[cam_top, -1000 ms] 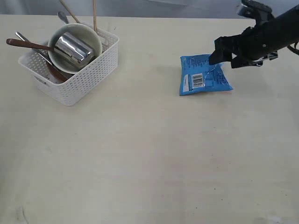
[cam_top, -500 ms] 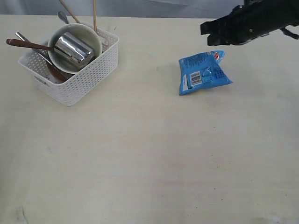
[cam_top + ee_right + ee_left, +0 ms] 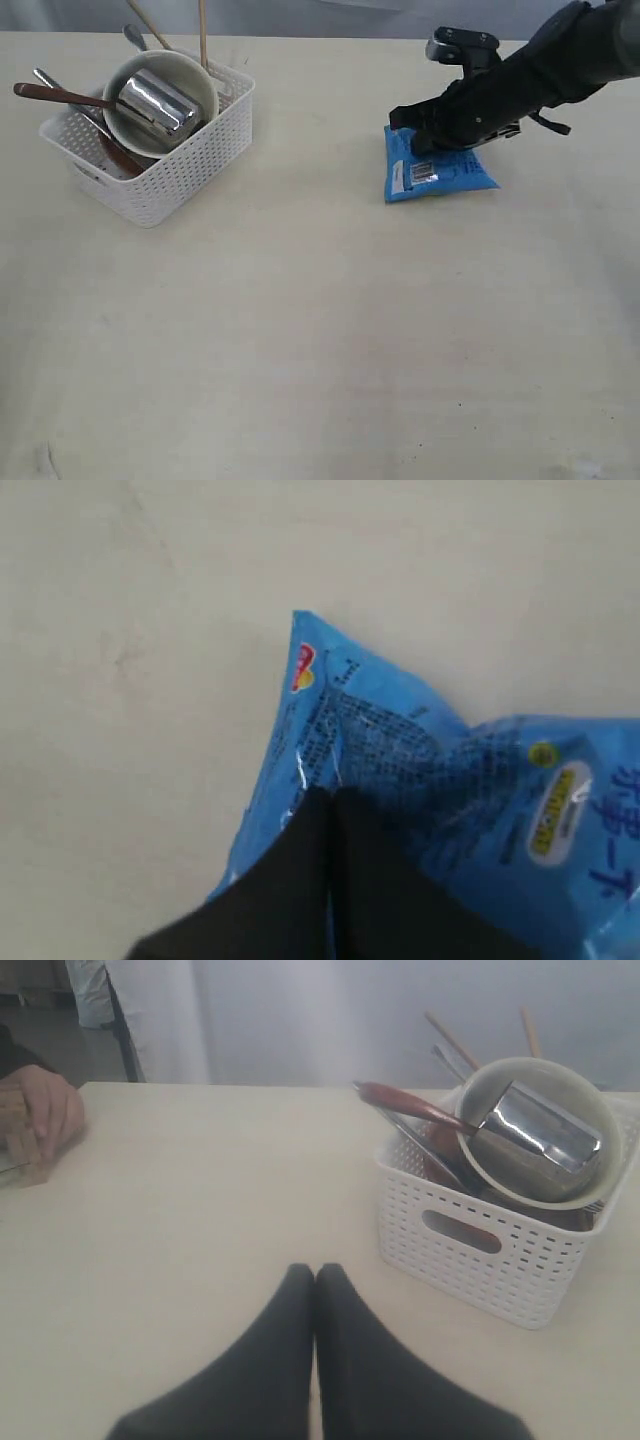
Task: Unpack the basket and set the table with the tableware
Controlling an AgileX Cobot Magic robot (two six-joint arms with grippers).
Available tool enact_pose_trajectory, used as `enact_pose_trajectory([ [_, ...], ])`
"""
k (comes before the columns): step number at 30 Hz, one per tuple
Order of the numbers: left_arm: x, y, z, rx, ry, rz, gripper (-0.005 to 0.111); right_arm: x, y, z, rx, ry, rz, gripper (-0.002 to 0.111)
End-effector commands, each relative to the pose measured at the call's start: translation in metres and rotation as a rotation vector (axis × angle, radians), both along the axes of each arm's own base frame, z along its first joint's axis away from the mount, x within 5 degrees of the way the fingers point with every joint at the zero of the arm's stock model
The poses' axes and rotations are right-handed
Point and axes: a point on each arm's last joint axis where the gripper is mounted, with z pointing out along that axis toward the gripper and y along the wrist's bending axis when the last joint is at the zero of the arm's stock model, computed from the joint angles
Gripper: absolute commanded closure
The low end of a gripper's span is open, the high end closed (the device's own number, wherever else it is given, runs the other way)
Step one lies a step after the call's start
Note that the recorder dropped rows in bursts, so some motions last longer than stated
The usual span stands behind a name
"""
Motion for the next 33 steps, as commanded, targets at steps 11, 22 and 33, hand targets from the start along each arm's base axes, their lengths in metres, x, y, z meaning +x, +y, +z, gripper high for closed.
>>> enact_pose_trajectory([
  [11,0.000,0.000,0.000,0.005,-0.009,-0.003,0.107,-0.007,-0.004,0.070,0.038,-0.128,0.024,0.109],
  [22,0.000,0.000,0.000,0.005,-0.009,-0.003,0.107,-0.026,0.054,0.128,0.075,-0.236,0.327,0.108],
  [33,0.000,0.000,0.000,0.005,-0.009,-0.003,0.107,-0.037,0.166,0.151,0.068,-0.370,0.642,0.106],
])
